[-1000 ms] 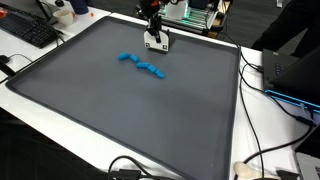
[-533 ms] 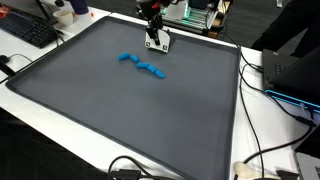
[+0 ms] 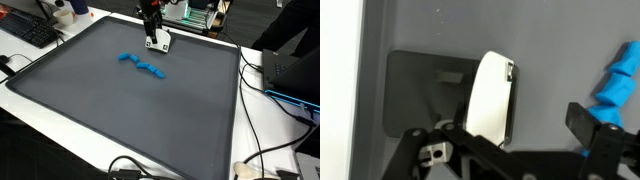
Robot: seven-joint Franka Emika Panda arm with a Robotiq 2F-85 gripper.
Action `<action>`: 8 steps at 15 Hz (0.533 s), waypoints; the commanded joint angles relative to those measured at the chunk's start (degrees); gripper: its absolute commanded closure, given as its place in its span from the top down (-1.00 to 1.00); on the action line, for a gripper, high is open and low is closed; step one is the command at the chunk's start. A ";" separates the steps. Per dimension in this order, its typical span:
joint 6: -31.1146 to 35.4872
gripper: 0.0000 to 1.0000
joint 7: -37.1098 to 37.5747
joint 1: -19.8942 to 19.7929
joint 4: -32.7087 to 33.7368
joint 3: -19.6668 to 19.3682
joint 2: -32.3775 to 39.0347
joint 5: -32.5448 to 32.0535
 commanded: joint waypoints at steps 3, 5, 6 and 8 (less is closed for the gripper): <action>-5.08 1.00 6.97 -0.99 -1.05 -0.48 -4.64 -9.64; -7.74 1.00 9.31 -1.46 -0.41 -0.49 -5.97 -13.47; -9.32 1.00 10.47 -1.71 -0.07 -0.41 -6.83 -15.17; -12.59 1.00 12.36 -2.22 0.93 -0.17 -8.50 -18.62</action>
